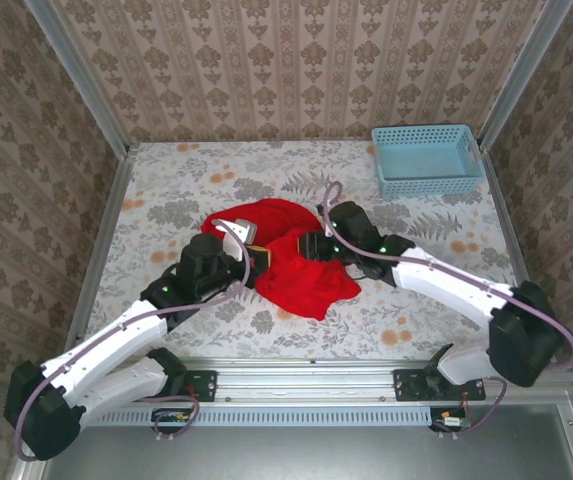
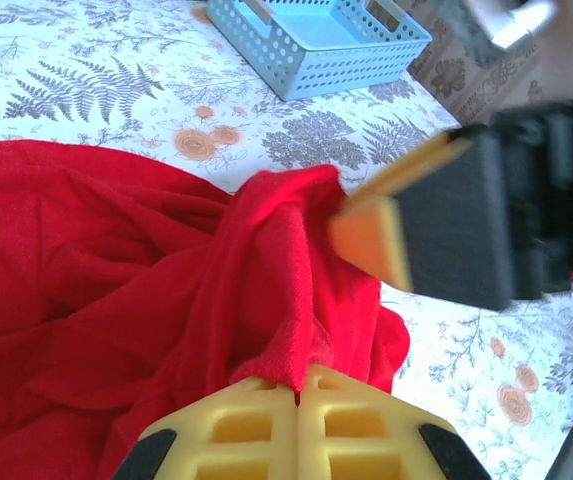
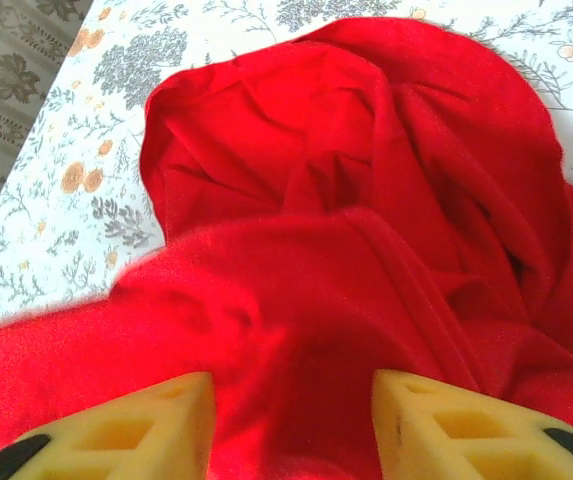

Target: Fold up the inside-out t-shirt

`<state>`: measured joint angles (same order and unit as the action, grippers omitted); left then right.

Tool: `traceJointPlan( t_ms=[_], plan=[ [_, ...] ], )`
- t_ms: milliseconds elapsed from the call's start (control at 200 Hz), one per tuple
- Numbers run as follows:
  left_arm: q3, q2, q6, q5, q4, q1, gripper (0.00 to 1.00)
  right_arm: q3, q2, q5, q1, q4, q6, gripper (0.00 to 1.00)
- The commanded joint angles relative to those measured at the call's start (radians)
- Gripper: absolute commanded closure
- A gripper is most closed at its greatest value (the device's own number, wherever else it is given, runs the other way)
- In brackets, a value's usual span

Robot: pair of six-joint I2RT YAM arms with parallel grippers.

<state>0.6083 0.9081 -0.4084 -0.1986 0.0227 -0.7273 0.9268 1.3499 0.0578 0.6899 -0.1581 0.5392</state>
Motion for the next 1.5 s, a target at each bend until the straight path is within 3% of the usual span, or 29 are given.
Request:
traceJointPlan(
  t_ms=[0, 135, 275, 370, 500, 560, 845, 1000, 1085, 1190, 1330, 1495],
  plan=[
    [-0.003, -0.022, -0.036, -0.099, 0.002, 0.035, 1.00, -0.092, -0.083, -0.005, -0.001, 0.011, -0.013, 0.48],
    [0.014, -0.041, -0.022, -0.108, 0.033, 0.060, 1.00, -0.181, -0.083, 0.002, -0.003, 0.068, -0.002, 0.37],
    [0.025, -0.065, -0.019, -0.118, 0.063, 0.085, 1.00, -0.202, -0.022, 0.045, -0.002, 0.150, 0.007, 0.36],
    [0.034, -0.086, -0.020, -0.113, 0.092, 0.103, 1.00, -0.168, 0.022, 0.046, -0.001, 0.147, -0.007, 0.51],
    [0.072, -0.124, -0.011, -0.086, 0.168, 0.138, 1.00, -0.132, 0.012, -0.029, 0.002, 0.089, -0.047, 0.88],
    [0.091, -0.143, -0.014, -0.075, 0.204, 0.162, 1.00, -0.118, -0.011, -0.097, 0.002, 0.029, -0.064, 1.00],
    [0.166, -0.218, -0.056, -0.090, 0.290, 0.262, 1.00, -0.056, -0.104, -0.345, 0.025, -0.221, -0.147, 1.00],
    [0.240, -0.135, -0.030, -0.096, 0.358, 0.256, 1.00, 0.013, -0.075, -0.453, 0.097, -0.295, -0.187, 1.00],
    [0.248, -0.055, -0.023, -0.105, 0.345, 0.212, 1.00, 0.027, -0.058, -0.417, 0.100, -0.278, -0.179, 0.92],
    [0.263, 0.034, -0.001, -0.075, 0.338, 0.117, 1.00, 0.008, -0.088, -0.366, 0.093, -0.231, -0.163, 0.62],
    [0.270, 0.074, 0.022, -0.055, 0.332, 0.048, 1.00, -0.072, -0.207, -0.264, 0.096, -0.111, -0.240, 0.40],
    [0.249, 0.040, 0.029, -0.061, 0.319, 0.048, 1.00, -0.191, -0.295, -0.082, 0.109, 0.111, -0.405, 0.33]
  ],
)
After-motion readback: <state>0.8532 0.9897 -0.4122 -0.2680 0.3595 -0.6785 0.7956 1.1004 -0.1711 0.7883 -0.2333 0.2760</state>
